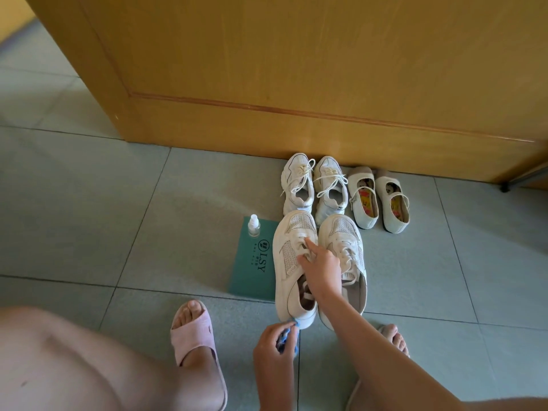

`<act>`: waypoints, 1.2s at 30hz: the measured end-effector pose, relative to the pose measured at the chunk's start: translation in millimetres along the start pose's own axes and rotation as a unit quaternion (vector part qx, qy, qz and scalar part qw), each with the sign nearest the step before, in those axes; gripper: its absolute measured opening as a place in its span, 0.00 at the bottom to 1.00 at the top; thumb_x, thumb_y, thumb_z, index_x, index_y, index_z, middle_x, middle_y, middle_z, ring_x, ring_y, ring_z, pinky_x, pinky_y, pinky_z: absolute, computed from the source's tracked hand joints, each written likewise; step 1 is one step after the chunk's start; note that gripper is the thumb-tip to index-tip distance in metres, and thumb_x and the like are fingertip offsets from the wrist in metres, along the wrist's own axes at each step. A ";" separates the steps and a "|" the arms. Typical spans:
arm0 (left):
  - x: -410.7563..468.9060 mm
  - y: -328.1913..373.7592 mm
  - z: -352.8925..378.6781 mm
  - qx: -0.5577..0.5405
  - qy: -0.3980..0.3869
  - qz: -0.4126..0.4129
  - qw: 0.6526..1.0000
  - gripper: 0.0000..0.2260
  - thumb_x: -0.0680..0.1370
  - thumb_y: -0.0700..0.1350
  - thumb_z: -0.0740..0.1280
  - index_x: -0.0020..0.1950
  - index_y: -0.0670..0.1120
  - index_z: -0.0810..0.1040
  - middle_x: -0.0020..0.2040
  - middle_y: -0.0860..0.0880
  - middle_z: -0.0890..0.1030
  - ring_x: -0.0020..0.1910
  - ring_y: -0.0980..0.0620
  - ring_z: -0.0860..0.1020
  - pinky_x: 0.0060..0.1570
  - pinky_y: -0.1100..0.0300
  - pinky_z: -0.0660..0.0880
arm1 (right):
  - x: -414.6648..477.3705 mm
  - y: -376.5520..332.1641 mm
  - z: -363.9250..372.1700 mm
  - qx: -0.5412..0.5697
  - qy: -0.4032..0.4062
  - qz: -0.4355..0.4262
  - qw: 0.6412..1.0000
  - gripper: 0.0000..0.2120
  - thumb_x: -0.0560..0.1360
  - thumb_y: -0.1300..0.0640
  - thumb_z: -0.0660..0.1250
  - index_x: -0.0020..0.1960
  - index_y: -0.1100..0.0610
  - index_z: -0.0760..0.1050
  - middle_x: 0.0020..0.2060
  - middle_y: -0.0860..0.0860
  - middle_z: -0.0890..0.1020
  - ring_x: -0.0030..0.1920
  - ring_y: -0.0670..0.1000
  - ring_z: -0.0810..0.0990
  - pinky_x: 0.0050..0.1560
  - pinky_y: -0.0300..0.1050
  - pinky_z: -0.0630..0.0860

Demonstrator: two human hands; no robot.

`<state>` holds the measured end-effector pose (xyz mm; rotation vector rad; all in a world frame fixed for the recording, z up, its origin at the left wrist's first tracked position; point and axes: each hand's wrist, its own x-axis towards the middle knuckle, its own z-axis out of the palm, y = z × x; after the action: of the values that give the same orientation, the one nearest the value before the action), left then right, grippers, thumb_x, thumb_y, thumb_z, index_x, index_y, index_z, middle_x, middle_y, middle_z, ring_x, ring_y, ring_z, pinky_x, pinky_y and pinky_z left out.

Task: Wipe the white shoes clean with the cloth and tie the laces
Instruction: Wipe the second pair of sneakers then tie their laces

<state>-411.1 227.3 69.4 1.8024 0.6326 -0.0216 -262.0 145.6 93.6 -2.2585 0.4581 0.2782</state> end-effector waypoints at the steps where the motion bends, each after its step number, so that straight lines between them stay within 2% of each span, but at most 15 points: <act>1: -2.0 -3.0 -1.6 -0.004 0.006 -0.034 0.999 0.10 0.73 0.40 0.72 0.39 0.57 0.81 0.37 0.56 0.82 0.36 0.61 0.80 0.34 0.69 0.75 | -0.2 -0.3 0.4 0.003 -0.001 0.002 1.000 0.22 0.75 0.56 0.66 0.68 0.48 0.71 0.51 0.52 0.83 0.39 0.49 0.79 0.43 0.47 0.80; 4: 4.6 0.4 -7.2 -0.059 0.076 -0.118 0.988 0.03 0.74 0.43 0.71 0.40 0.50 0.81 0.34 0.52 0.81 0.34 0.62 0.78 0.32 0.71 0.72 | -1.1 1.1 2.0 0.010 -0.004 0.006 1.000 0.22 0.75 0.55 0.66 0.68 0.47 0.70 0.50 0.53 0.83 0.42 0.52 0.81 0.43 0.47 0.80; 7: 29.4 15.6 -9.2 -0.084 0.111 -0.094 0.986 0.02 0.75 0.44 0.70 0.44 0.47 0.82 0.38 0.51 0.82 0.39 0.55 0.80 0.35 0.67 0.72 | -1.1 2.7 2.6 0.015 -0.003 0.010 1.000 0.22 0.75 0.55 0.66 0.68 0.47 0.70 0.49 0.55 0.84 0.38 0.50 0.78 0.40 0.45 0.79; 10: 47.6 36.5 -5.9 -0.120 0.081 -0.052 0.988 0.04 0.75 0.41 0.70 0.48 0.46 0.83 0.44 0.54 0.83 0.43 0.59 0.81 0.38 0.72 0.74 | -0.3 2.4 2.3 0.020 -0.003 0.016 1.000 0.22 0.75 0.55 0.66 0.68 0.47 0.70 0.43 0.53 0.83 0.32 0.46 0.74 0.35 0.42 0.76; 13: 44.7 36.8 1.0 -0.099 0.040 -0.027 0.994 0.04 0.75 0.40 0.70 0.46 0.49 0.82 0.45 0.55 0.82 0.43 0.65 0.79 0.39 0.75 0.73 | -0.2 2.7 2.0 0.020 -0.002 0.015 1.000 0.22 0.75 0.56 0.66 0.68 0.47 0.71 0.37 0.50 0.80 0.26 0.43 0.68 0.30 0.39 0.70; 18: 25.3 16.2 2.9 -0.052 0.049 0.014 0.997 0.06 0.74 0.38 0.70 0.47 0.49 0.82 0.44 0.54 0.82 0.45 0.60 0.79 0.43 0.68 0.76 | 0.5 2.7 3.1 0.012 -0.005 0.015 1.000 0.22 0.75 0.55 0.66 0.68 0.46 0.70 0.39 0.51 0.80 0.28 0.44 0.68 0.31 0.39 0.69; 22: 16.1 10.3 -0.3 -0.067 0.063 -0.040 0.995 0.05 0.75 0.39 0.69 0.47 0.49 0.81 0.44 0.53 0.80 0.44 0.60 0.78 0.41 0.68 0.75 | 0.2 1.2 1.7 0.013 -0.011 0.017 1.000 0.23 0.75 0.55 0.66 0.69 0.46 0.69 0.40 0.52 0.82 0.27 0.43 0.68 0.29 0.39 0.69; 26: 40.2 10.4 -9.8 -0.050 0.101 -0.074 0.991 0.04 0.77 0.41 0.67 0.45 0.50 0.79 0.43 0.49 0.81 0.42 0.52 0.78 0.41 0.60 0.74 | -2.5 -1.8 -2.1 0.018 -0.019 0.017 1.000 0.23 0.75 0.54 0.66 0.70 0.47 0.68 0.42 0.52 0.82 0.26 0.44 0.71 0.27 0.39 0.70; 29: 71.3 21.0 -17.0 -0.044 0.095 -0.061 0.993 0.06 0.78 0.44 0.66 0.41 0.50 0.77 0.40 0.48 0.80 0.42 0.49 0.77 0.37 0.64 0.70 | -5.8 -3.9 -4.4 0.034 -0.029 0.015 0.999 0.24 0.75 0.53 0.66 0.70 0.47 0.67 0.48 0.52 0.83 0.30 0.45 0.75 0.32 0.42 0.76; 32: 100.9 29.7 -16.4 -0.046 0.026 -0.055 0.997 0.07 0.77 0.42 0.66 0.44 0.54 0.74 0.45 0.48 0.79 0.47 0.48 0.77 0.43 0.60 0.73 | -12.8 -2.4 -5.2 0.045 -0.035 0.007 0.998 0.25 0.75 0.52 0.65 0.71 0.45 0.65 0.49 0.50 0.80 0.31 0.42 0.71 0.31 0.39 0.71; 34: 119.6 29.1 -15.6 -0.033 -0.029 -0.040 0.998 0.08 0.76 0.41 0.68 0.51 0.53 0.75 0.51 0.47 0.79 0.51 0.48 0.78 0.51 0.51 0.77 | -19.5 1.5 -6.3 0.044 -0.033 -0.006 0.998 0.26 0.76 0.52 0.65 0.72 0.44 0.64 0.57 0.51 0.79 0.39 0.45 0.75 0.38 0.40 0.74; 36: 136.0 25.6 -14.9 0.008 -0.074 -0.014 0.997 0.11 0.75 0.41 0.69 0.55 0.52 0.76 0.53 0.47 0.78 0.51 0.48 0.78 0.54 0.46 0.77 | -26.5 7.5 -8.4 0.043 -0.020 -0.013 0.999 0.25 0.76 0.52 0.66 0.71 0.46 0.65 0.62 0.49 0.76 0.53 0.48 0.78 0.51 0.47 0.78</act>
<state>-288.5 291.0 52.6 1.7894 0.5533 -0.1777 -288.8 140.9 103.1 -2.1706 0.4125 0.2842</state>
